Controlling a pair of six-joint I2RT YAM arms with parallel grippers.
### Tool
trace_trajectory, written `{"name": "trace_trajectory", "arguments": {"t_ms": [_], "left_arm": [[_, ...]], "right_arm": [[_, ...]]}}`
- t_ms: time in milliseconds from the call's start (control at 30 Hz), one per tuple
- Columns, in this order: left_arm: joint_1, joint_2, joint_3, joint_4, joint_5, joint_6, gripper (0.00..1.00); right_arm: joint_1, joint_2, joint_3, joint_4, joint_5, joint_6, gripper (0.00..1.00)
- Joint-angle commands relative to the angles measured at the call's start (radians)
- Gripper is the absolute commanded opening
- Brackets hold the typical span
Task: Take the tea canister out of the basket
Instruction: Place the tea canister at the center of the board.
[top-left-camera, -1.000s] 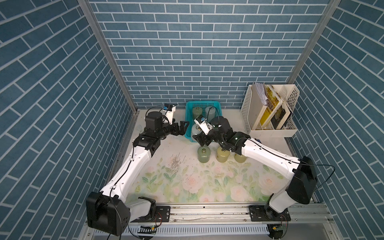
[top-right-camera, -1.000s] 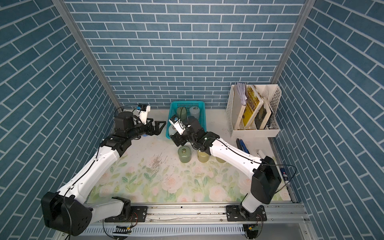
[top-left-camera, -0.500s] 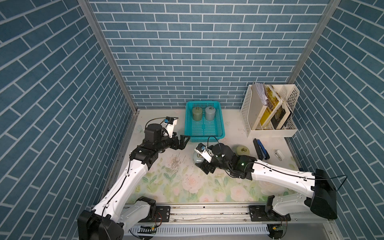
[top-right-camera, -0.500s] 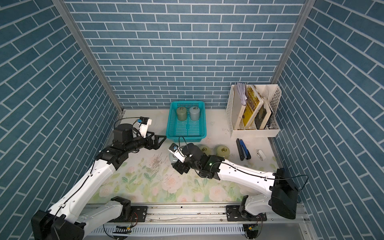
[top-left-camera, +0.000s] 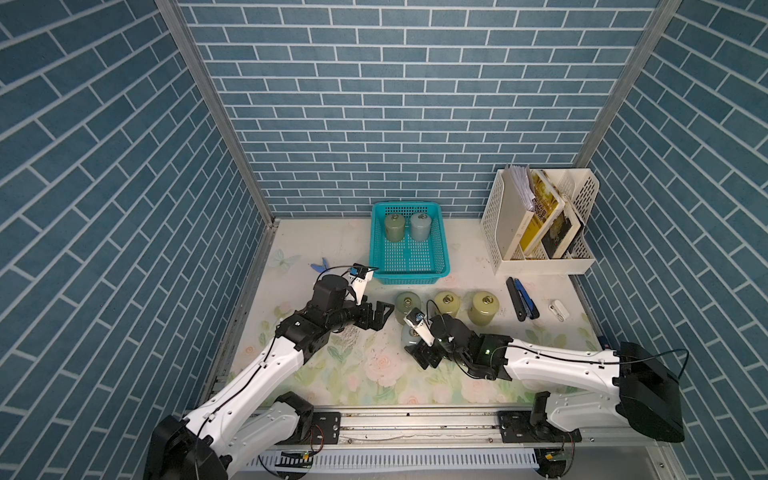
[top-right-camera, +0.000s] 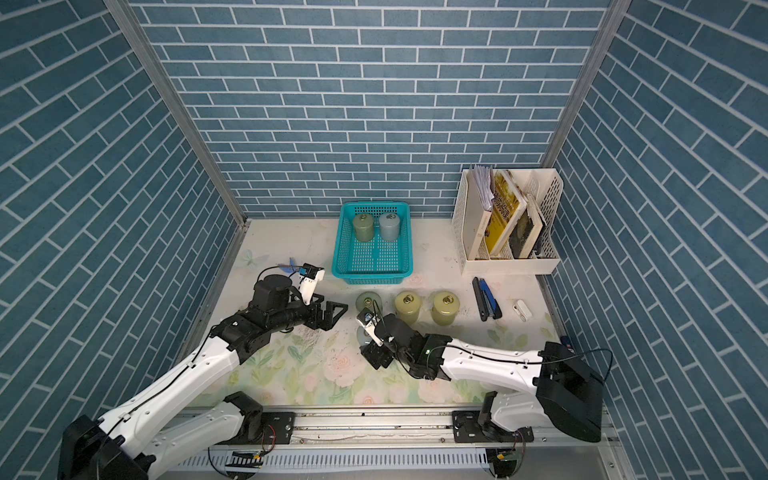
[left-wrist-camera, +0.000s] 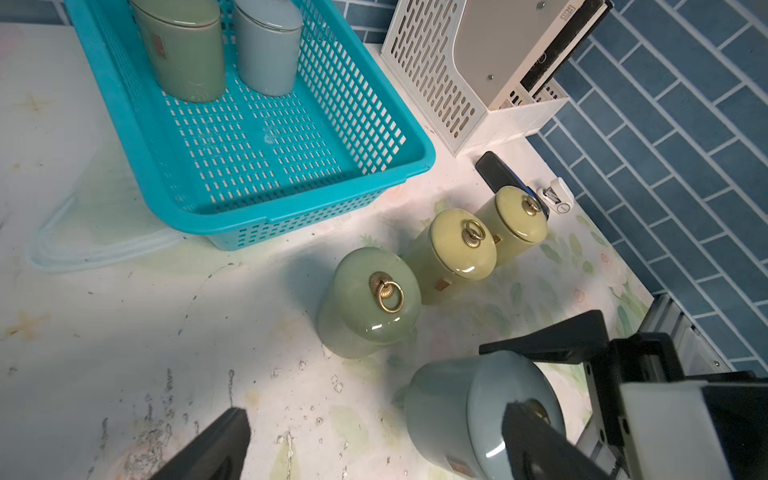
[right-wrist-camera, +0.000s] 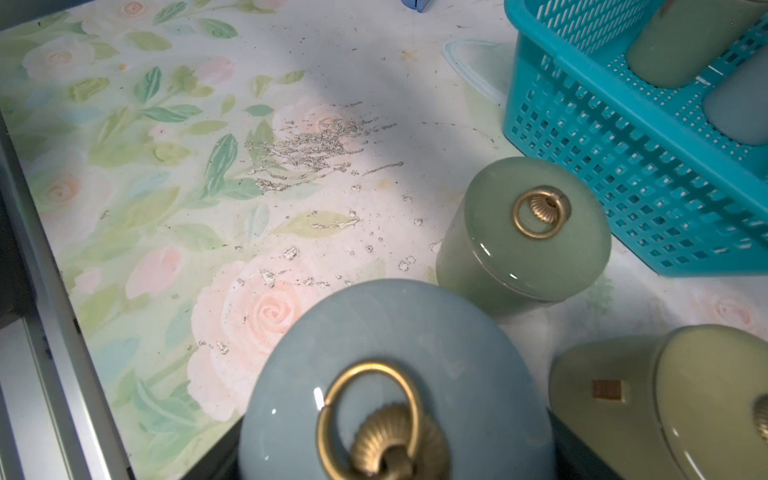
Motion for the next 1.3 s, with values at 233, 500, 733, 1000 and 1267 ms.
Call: {"name": "trace_trajectory", "arguments": {"t_ms": [233,500,733,1000,1267], "left_arm": [[-0.049,0.012,-0.041,0.061,-0.089,-0.031,1.00],[-0.050,0.002,-0.051,0.064,-0.142,-0.044,1.00],[-0.049,0.006,-0.049,0.076,-0.144,-0.045,1.00],[-0.049,-0.005,-0.046,0.071,-0.163,-0.044,1.00],[-0.050,-0.006,-0.047,0.067,-0.166,-0.044,1.00]], "right_arm": [[0.009,0.069,-0.002,0.187,0.044,0.091,0.00],[0.012,0.136,0.003,0.214,0.052,0.111,0.02],[0.013,0.152,-0.005,0.227,0.072,0.115,0.22],[0.016,0.165,-0.017,0.228,0.100,0.102,0.62],[0.018,0.181,-0.019,0.228,0.106,0.101,0.74]]}}
